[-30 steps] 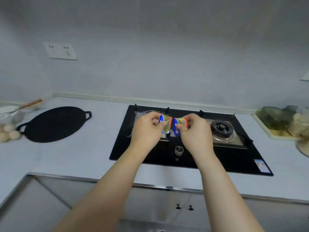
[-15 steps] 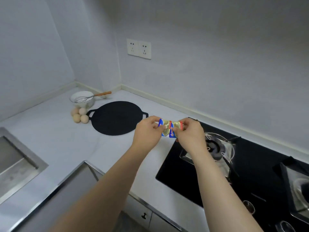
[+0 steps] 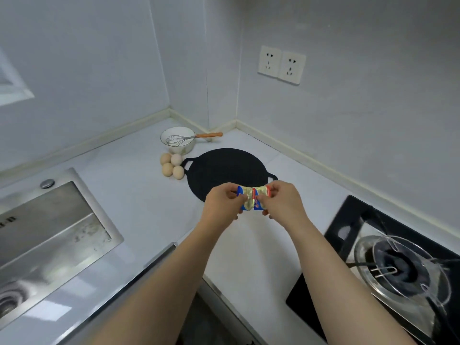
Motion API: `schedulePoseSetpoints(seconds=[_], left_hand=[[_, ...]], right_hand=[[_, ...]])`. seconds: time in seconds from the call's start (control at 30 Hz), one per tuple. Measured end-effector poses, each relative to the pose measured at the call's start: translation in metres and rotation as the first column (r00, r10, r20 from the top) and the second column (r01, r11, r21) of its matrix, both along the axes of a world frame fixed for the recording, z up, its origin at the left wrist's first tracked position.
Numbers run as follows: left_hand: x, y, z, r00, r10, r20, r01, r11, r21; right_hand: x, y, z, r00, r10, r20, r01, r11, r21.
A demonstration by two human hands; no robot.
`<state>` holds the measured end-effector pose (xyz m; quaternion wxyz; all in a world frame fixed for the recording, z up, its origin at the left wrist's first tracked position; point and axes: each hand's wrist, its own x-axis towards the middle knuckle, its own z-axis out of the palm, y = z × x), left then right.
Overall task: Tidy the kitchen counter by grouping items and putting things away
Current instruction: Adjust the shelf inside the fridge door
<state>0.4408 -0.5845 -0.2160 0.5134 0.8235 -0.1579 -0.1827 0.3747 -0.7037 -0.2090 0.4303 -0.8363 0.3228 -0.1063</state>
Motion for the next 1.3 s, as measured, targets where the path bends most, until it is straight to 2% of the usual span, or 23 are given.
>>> schedulePoseSetpoints(seconds=[0.17, 0.4, 0.57, 0.87, 1.07, 1.3], left_hand=[[0.047, 0.020, -0.014, 0.997, -0.005, -0.077, 0.005, 1.000, 0.001], [0.145, 0.068, -0.038, 0.984, -0.038, -0.171, 0.052, 0.996, 0.079], [0.198, 0.097, -0.068, 0.976, -0.021, -0.215, 0.048, 0.991, 0.122], [0.260, 0.122, -0.122, 0.923, 0.140, -0.359, -0.085, 0.983, 0.165], [0.278, 0.123, -0.139, 0.946, 0.133, -0.296, -0.082, 0.981, 0.178], [0.287, 0.116, -0.152, 0.979, 0.094, -0.180, -0.052, 0.973, 0.223]], right_hand=[[0.045, 0.020, -0.015, 0.999, 0.010, -0.047, -0.009, 1.000, 0.028], [0.132, 0.066, -0.036, 0.991, 0.032, -0.128, -0.015, 0.991, 0.131], [0.187, 0.097, -0.061, 0.981, 0.038, -0.188, -0.010, 0.990, 0.143], [0.238, 0.120, -0.115, 0.952, 0.018, -0.306, 0.007, 0.997, 0.080], [0.265, 0.123, -0.137, 0.951, -0.126, -0.282, 0.139, 0.990, 0.027], [0.284, 0.122, -0.156, 0.922, -0.137, -0.363, 0.126, 0.991, -0.054]])
